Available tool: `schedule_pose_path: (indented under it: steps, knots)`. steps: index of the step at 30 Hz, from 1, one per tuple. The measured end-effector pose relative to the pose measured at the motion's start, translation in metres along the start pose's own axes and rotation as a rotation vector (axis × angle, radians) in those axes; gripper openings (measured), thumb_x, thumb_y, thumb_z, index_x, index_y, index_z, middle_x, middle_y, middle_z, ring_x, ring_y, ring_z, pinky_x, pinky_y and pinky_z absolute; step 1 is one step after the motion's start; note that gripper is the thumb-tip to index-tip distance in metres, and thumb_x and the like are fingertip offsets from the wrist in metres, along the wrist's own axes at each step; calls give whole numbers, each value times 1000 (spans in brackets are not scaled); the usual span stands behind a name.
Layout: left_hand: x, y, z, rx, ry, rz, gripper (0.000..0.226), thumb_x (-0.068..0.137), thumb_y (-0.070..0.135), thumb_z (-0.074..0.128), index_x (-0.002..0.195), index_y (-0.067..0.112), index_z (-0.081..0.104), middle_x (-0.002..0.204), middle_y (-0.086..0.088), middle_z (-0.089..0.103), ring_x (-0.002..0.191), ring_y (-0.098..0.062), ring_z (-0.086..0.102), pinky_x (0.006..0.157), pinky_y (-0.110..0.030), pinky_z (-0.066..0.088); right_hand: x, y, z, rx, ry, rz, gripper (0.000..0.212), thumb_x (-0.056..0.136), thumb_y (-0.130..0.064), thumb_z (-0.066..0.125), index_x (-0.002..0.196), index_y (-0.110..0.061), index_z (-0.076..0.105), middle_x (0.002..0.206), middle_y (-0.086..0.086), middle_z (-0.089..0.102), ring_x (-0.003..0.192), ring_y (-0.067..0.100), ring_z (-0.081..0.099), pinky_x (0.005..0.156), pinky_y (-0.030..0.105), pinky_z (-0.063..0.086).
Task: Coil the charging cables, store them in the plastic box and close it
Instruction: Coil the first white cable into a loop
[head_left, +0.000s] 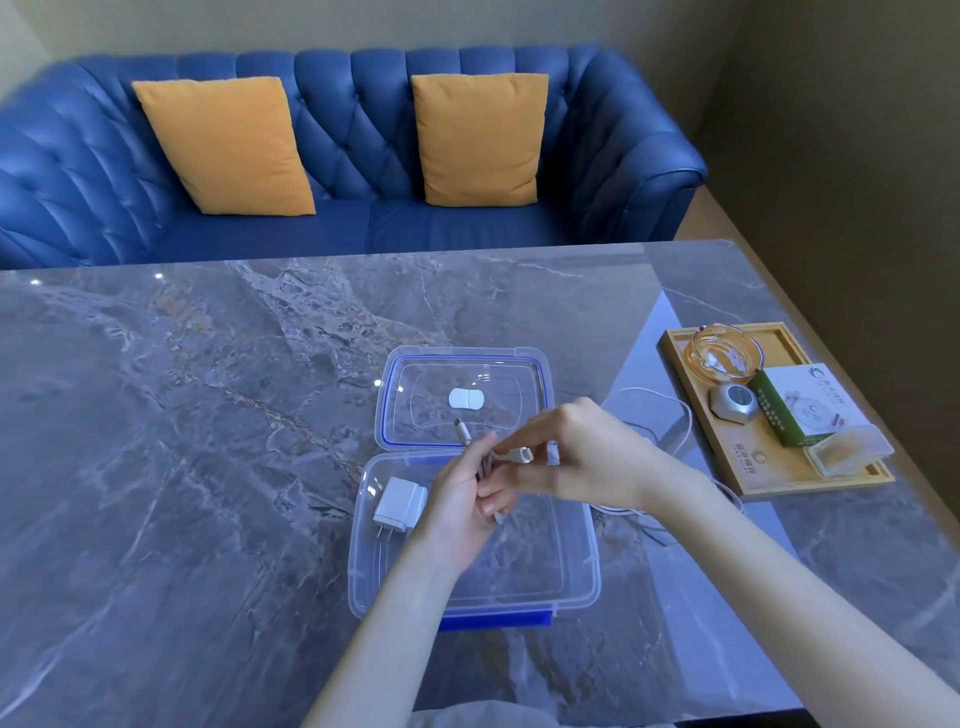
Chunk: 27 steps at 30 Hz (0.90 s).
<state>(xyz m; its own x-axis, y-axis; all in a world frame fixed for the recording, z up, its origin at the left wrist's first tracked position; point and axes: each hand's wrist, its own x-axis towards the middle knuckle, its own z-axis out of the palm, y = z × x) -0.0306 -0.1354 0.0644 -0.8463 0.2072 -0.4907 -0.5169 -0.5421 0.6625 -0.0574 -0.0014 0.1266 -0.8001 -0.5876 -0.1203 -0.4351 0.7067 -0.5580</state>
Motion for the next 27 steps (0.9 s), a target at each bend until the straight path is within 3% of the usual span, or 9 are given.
schedule_pose_path:
  steps: [5, 8, 10, 13, 15, 18, 22, 25, 27]
  knots:
    - [-7, 9, -2, -124, -231, -31, 33, 83, 27, 45, 52, 17, 52, 30, 8, 18, 26, -5, 18, 37, -17, 30, -3, 4, -14, 757, 127, 106, 40, 89, -37, 46, 84, -6, 72, 77, 8, 69, 66, 16, 54, 58, 26, 42]
    - [-13, 12, -4, -217, -454, -77, 23, 74, 28, 62, 56, 17, 53, 34, 5, 17, 32, -13, 15, 40, -17, 35, 2, 14, -3, 683, 29, 214, 26, 95, -16, 43, 103, -14, 68, 88, -2, 67, 67, 11, 50, 54, 22, 37]
    - [-14, 11, -4, -215, -493, -91, 26, 71, 29, 69, 55, 16, 53, 36, 5, 16, 34, -13, 19, 43, -19, 40, 1, 16, 6, 648, -124, 201, 25, 95, -16, 45, 109, -14, 66, 75, -8, 61, 63, 10, 46, 52, 20, 36]
    - [-12, 8, -8, -150, -376, -77, 33, 62, 31, 75, 47, 15, 50, 37, 5, 12, 35, -10, 35, 49, -20, 45, -3, 14, 12, 623, -130, 138, 24, 96, -18, 46, 107, -9, 65, 65, 3, 52, 54, 11, 42, 48, 21, 36]
    - [-12, 7, -9, -109, -280, -77, 38, 72, 35, 63, 42, 15, 48, 30, 8, 14, 40, -11, 46, 53, -20, 49, -4, 13, 16, 511, -68, 95, 22, 96, -18, 46, 98, -5, 64, 61, 11, 49, 49, 15, 41, 46, 21, 37]
    - [-12, 10, -6, -68, -73, -137, 58, 92, 30, 34, 38, 12, 45, 21, 7, 23, 41, -13, 51, 50, -18, 50, -5, 9, 28, 334, 50, 77, 25, 95, -14, 45, 84, 6, 57, 51, 3, 43, 41, 9, 37, 49, 17, 34]
    - [-11, 8, -2, 53, 184, -12, 42, 96, 28, 40, 59, 7, 47, 31, 4, 35, 51, -21, 43, 56, -28, 50, -5, 11, 38, 309, 184, 115, 29, 95, -12, 46, 75, 7, 56, 42, -12, 44, 44, 4, 45, 49, 11, 33]
    - [-14, 8, -2, -13, 167, -1, 37, 96, 25, 31, 67, 7, 45, 43, 0, 36, 54, -20, 35, 64, -31, 39, -5, 14, 44, 394, 250, 162, 31, 94, -13, 47, 66, -4, 55, 41, -20, 51, 39, 7, 46, 48, 12, 34]
    - [-17, 9, 0, -92, 101, 9, 35, 94, 19, 29, 71, 4, 52, 52, -4, 43, 54, -19, 45, 68, -31, 42, -4, 18, 49, 481, 300, 209, 32, 94, -16, 48, 65, -4, 56, 39, -15, 50, 35, 10, 42, 48, 15, 37]
